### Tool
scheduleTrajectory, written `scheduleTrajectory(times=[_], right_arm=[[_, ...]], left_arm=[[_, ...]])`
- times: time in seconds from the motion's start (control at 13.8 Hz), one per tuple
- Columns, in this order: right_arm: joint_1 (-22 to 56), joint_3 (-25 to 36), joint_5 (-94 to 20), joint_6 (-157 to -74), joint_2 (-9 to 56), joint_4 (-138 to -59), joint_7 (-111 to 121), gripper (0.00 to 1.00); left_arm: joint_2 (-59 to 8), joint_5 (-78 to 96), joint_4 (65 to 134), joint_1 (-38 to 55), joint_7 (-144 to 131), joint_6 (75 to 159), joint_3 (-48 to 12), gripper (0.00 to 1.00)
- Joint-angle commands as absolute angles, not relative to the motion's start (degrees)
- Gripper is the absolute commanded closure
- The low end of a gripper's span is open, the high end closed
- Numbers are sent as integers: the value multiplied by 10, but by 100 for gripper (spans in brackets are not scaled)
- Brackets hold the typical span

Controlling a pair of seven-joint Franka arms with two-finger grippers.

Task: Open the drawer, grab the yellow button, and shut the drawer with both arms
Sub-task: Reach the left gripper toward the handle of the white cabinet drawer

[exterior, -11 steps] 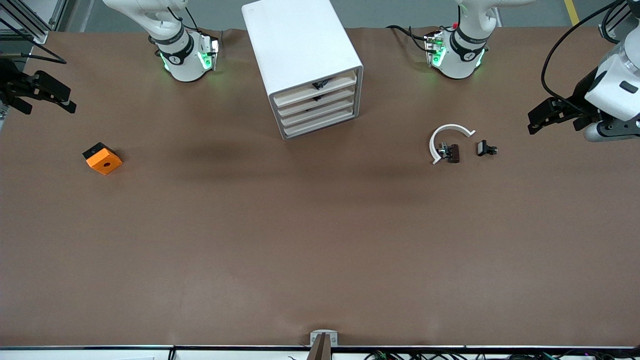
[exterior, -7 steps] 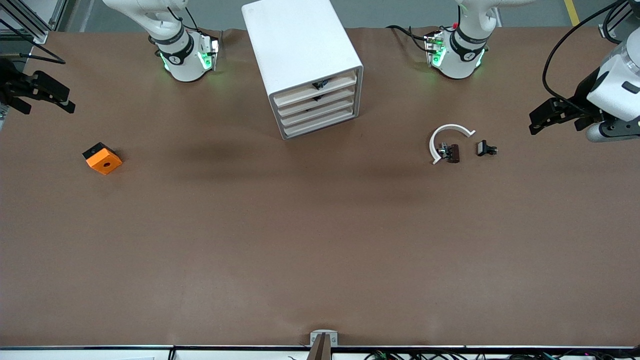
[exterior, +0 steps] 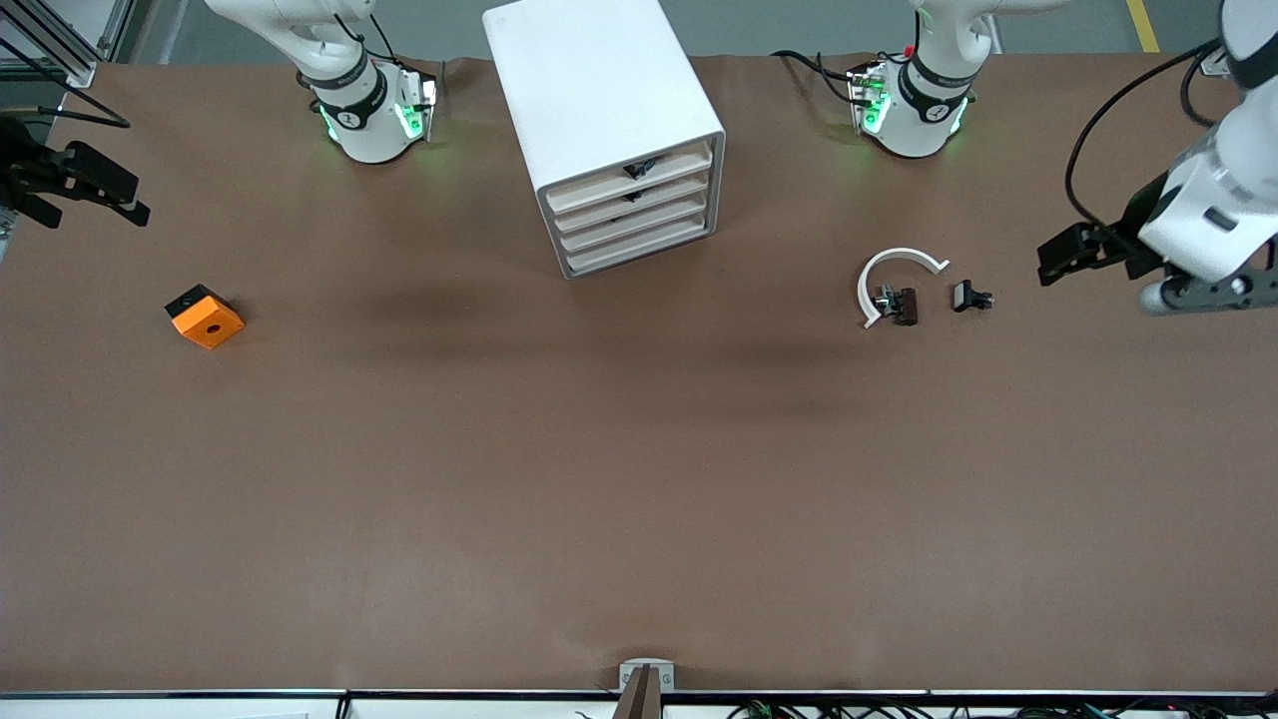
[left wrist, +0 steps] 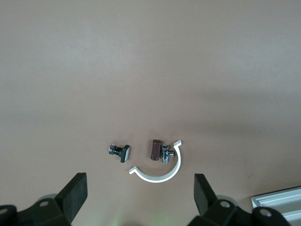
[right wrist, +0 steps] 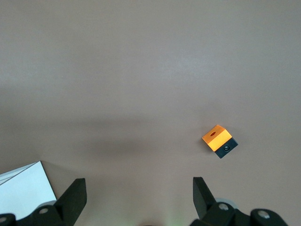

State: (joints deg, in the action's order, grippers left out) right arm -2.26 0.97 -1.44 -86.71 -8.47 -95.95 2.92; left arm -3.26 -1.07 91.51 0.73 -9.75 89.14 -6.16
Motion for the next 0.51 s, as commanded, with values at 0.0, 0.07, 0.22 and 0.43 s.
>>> scheduleTrajectory(times=[0.0, 0.07, 0.22, 0.43], right_arm=[[-25, 10, -13, -871, -98, -973, 38, 0], [-25, 10, -13, -870, -98, -973, 38, 0], [-25, 10, -13, -870, -98, -973, 38, 0], [-25, 10, -13, -868, -99, -973, 38, 0]], left_arm=[[-75, -4, 900, 14, -98, 896, -70, 0], [-90, -4, 900, 21, -108, 910, -74, 0], [-117, -4, 900, 46, -173, 921, -75, 0], [-166, -4, 900, 93, -285, 946, -74, 0]])
